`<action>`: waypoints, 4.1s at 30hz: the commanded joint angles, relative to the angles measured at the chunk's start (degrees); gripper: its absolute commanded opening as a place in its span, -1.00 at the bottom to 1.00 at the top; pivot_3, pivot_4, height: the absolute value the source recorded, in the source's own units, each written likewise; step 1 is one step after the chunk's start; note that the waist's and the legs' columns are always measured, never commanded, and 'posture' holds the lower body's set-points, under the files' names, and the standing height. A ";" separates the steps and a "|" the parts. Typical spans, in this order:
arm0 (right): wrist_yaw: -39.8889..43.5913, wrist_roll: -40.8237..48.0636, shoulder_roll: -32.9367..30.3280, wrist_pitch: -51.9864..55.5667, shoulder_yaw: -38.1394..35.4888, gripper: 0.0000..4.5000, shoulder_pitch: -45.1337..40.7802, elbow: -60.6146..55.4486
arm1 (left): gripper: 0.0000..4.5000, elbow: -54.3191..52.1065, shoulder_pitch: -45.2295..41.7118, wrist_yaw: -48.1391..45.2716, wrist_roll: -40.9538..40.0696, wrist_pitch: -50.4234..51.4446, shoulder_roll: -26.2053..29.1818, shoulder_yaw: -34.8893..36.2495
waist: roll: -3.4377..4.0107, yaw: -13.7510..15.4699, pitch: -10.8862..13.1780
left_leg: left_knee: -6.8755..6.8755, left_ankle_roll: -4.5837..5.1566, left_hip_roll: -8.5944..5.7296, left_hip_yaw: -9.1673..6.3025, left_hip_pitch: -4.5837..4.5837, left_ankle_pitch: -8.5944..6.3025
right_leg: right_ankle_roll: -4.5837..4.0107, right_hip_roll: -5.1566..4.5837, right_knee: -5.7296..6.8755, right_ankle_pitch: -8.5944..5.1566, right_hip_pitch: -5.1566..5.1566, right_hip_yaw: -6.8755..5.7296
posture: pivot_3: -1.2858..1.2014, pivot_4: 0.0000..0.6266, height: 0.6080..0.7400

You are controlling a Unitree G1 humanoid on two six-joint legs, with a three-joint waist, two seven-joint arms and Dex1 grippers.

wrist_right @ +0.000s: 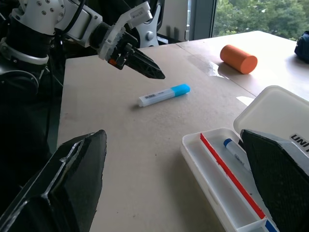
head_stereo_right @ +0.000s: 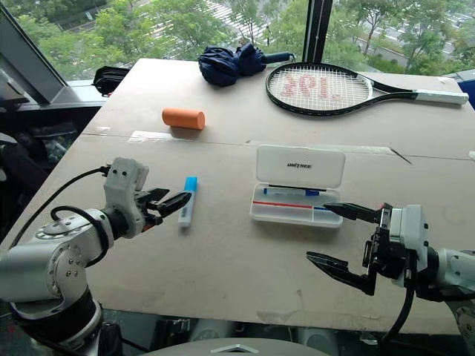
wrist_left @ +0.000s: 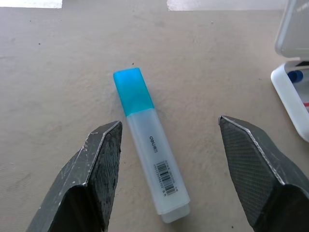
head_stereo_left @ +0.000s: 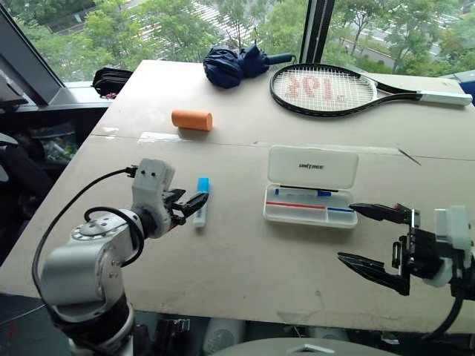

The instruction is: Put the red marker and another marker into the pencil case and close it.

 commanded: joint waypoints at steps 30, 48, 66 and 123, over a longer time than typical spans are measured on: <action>-2.62 -3.85 8.88 -7.79 -14.35 1.00 22.37 -6.55 | -0.91 41.37 -32.01 -44.96 -1.12 -61.86 20.40 -44.93 | 0.54 -1.36 -0.47 | -0.12 0.02 -0.16 0.19 0.06 -0.01 | -0.14 0.11 -0.12 -0.08 -0.01 -0.04 | 0.03 -0.52 0.85; -9.01 -3.08 12.21 -6.76 -17.17 1.00 29.28 -14.52 | -0.91 47.96 -35.46 -48.77 5.24 -62.05 13.80 -50.65 | 0.50 -1.32 -0.38 | -0.11 0.05 -0.01 0.24 -0.17 -0.02 | 0.01 0.30 0.09 -0.04 -0.40 0.08 | 0.03 -0.52 0.85; -11.41 -4.43 12.27 -5.74 -16.91 1.00 28.20 -12.34 | 0.64 38.96 -32.27 -51.15 -3.66 -56.09 17.49 -40.95 | 0.51 -1.44 -0.39 | -0.11 0.05 0.09 0.23 -0.17 -0.02 | 0.01 0.30 0.09 -0.04 -0.41 0.08 | 0.03 -0.52 0.85; 8.55 -33.82 -12.27 21.96 39.67 -1.00 -50.62 24.15 | 0.70 -4.41 22.50 -26.87 -47.94 -46.96 38.97 7.68 | 0.57 -1.49 -0.09 | -0.16 0.03 0.12 0.45 -0.13 -0.01 | -0.04 0.07 -0.02 -0.02 -0.48 0.20 | 0.03 -0.52 0.85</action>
